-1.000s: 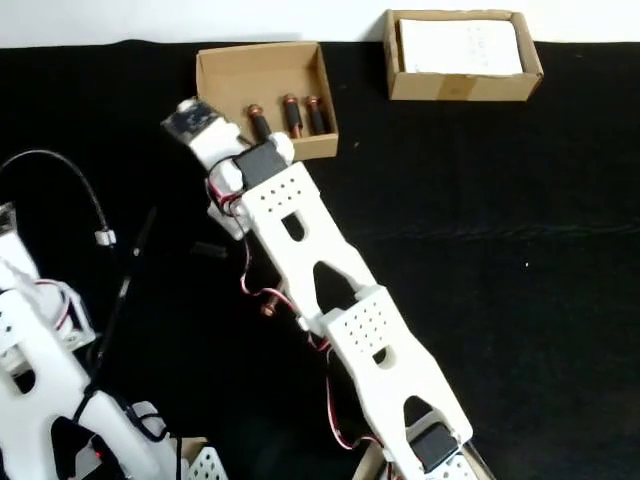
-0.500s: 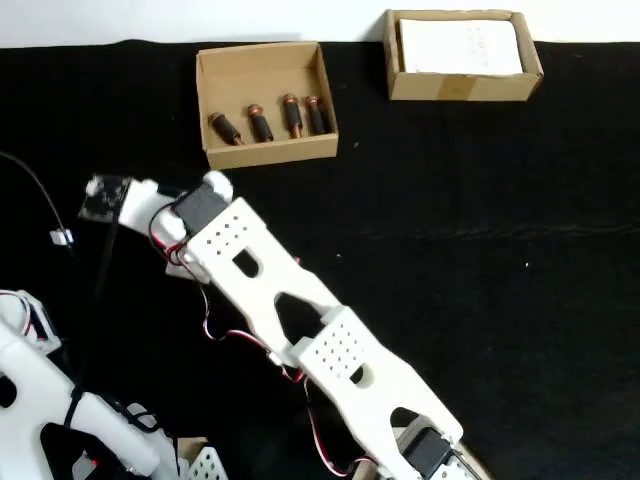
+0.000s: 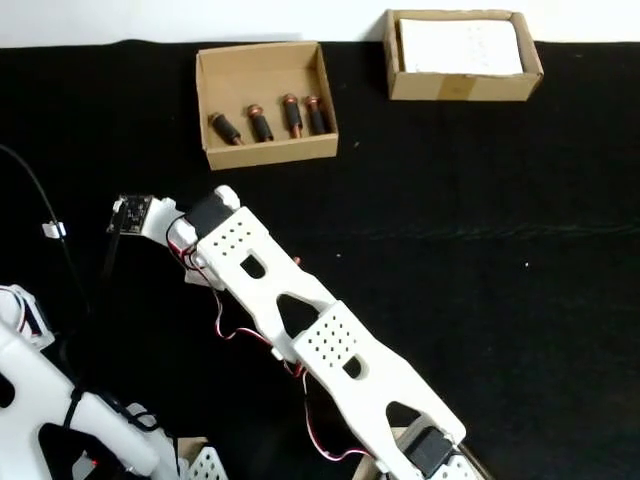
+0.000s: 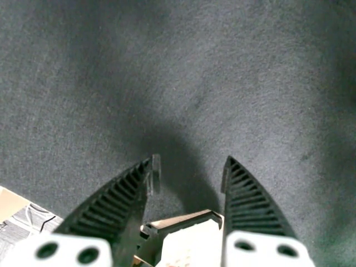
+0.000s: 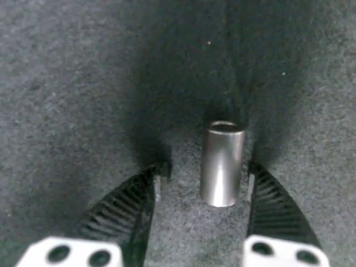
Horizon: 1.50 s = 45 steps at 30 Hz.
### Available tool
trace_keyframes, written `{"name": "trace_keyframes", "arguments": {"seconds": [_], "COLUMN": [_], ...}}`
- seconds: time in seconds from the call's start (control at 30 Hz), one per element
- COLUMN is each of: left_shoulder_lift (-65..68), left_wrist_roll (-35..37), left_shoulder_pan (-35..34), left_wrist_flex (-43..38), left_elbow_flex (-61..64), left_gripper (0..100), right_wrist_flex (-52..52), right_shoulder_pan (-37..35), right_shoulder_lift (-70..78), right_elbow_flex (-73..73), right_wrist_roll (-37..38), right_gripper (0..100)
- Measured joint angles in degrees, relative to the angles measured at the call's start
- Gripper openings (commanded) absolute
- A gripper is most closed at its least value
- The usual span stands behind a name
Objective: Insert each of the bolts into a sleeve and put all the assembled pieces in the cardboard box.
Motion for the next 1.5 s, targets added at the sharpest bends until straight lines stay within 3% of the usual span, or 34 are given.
{"name": "trace_keyframes", "arguments": {"seconds": [0.2, 0.47, 0.77, 1.1, 1.33, 1.5], "left_shoulder_lift": [0.00, 0.00, 0.00, 0.00, 0.00, 0.00], "left_wrist_roll": [0.00, 0.00, 0.00, -0.35, -0.35, -0.35], "left_shoulder_pan": [0.00, 0.00, 0.00, 0.00, 0.62, 8.88], "left_wrist_flex": [0.00, 0.00, 0.00, 0.00, 0.00, 1.85], "left_elbow_flex": [0.00, 0.00, 0.00, 0.00, 0.00, 0.00], "left_gripper": [19, 19, 19, 19, 19, 19], "right_wrist_flex": [-0.44, -0.53, 6.86, 7.21, 7.21, 7.21], "right_shoulder_pan": [0.62, 1.14, 2.99, 17.49, 30.33, 35.60], "right_shoulder_lift": [0.18, 0.26, -4.04, -16.09, -29.63, -42.20], "right_elbow_flex": [-0.44, -0.97, -0.70, 2.55, 24.00, 43.43], "right_wrist_roll": [6.15, 6.59, 7.03, 2.37, 0.44, -3.60], "right_gripper": [8.4, 5.5, 5.5, 5.5, 5.5, 5.4]}}
